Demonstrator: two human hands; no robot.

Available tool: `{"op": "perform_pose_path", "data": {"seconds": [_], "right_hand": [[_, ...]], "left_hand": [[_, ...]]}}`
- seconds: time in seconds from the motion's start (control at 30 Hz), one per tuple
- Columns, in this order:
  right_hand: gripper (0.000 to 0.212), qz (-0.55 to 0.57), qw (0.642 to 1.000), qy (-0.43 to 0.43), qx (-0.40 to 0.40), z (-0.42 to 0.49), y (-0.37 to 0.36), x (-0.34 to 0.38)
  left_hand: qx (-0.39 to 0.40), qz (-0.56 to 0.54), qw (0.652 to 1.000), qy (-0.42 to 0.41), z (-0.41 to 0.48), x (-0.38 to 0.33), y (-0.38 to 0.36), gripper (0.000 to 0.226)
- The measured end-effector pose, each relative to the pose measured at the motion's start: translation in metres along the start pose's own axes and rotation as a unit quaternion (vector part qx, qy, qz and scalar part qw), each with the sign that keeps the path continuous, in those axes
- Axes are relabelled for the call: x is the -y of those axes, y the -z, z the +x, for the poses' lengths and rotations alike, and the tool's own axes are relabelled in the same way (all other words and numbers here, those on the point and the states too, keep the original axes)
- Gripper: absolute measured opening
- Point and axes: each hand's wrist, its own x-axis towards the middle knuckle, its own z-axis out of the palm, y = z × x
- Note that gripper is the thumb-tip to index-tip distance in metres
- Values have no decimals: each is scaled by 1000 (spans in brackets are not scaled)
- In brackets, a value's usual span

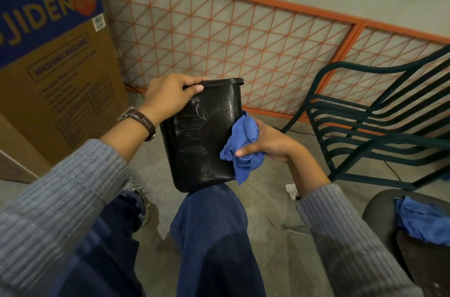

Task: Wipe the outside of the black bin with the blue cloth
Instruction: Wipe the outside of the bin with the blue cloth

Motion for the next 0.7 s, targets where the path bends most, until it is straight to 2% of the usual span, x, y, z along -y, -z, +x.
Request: {"op": "perform_pose_path", "data": {"seconds": [0.07,0.17,0.23,0.3,0.33,0.4,0.47,0.57,0.63,0.7], "right_hand": [[84,-120,992,-7,-32,0,5,1],[51,-291,950,12,-109,-4,8,6],[40,-398,910,24,-115,-11,7,6],[19,-419,893,88,-136,-19,11,-1],[16,-371,907,119,-158,-24,15,-8],[24,-181,951,135,-213,-38,21,-20],[30,-11,964,125,-235,-46,23,-26],[30,129,960,126,-214,-37,19,-30],[45,200,954,118,-191,-27,12,-28],[38,186,956,118,-192,-18,3,-25]], "left_hand": [[-1,-5,1000,-2,0,-1,0,28],[-2,5,1000,-4,0,-3,-1,29],[-1,8,1000,-2,1,-4,-2,30],[1,9,1000,0,2,-4,-3,30],[2,10,1000,0,2,-4,-3,31],[3,12,1000,-3,2,-6,-3,31],[4,9,1000,-10,2,-10,-3,29],[2,4,1000,-19,0,-15,-3,27],[2,5,1000,-23,0,-16,-3,27],[-1,15,999,-28,0,-17,-3,27]]}}
